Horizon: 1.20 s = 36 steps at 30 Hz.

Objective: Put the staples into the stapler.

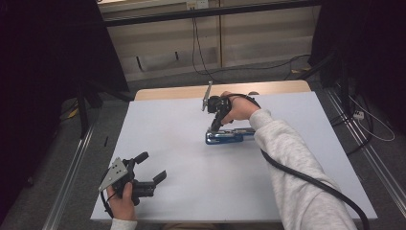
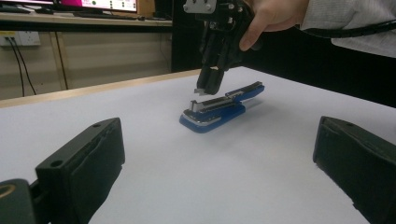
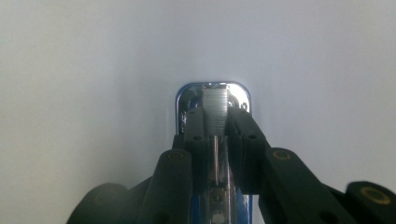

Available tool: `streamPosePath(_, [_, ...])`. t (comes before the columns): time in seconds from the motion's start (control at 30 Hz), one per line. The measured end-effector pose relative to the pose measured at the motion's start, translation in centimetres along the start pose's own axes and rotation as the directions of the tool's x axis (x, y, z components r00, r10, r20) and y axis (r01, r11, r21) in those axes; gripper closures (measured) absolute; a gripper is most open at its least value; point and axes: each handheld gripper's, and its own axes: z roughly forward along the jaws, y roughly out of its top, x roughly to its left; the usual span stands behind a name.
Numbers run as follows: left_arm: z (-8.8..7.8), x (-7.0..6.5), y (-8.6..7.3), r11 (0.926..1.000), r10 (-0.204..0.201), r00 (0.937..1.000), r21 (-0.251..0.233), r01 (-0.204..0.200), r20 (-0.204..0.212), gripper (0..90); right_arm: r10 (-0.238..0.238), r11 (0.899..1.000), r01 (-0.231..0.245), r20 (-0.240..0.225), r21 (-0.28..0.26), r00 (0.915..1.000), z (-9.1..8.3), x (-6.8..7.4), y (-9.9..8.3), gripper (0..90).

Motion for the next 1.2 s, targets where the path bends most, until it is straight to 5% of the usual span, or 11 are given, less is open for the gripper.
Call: streamPosePath(1.2, [0.0, -0.2, 0.0, 0.9998, -0.019, 0.9998, -0.006, 0.019, 0.003, 2.2, -0.005, 1.000, 0.006, -0.014, 0.004, 0.9999, 1.2, -0.1, -0.1, 78.5])
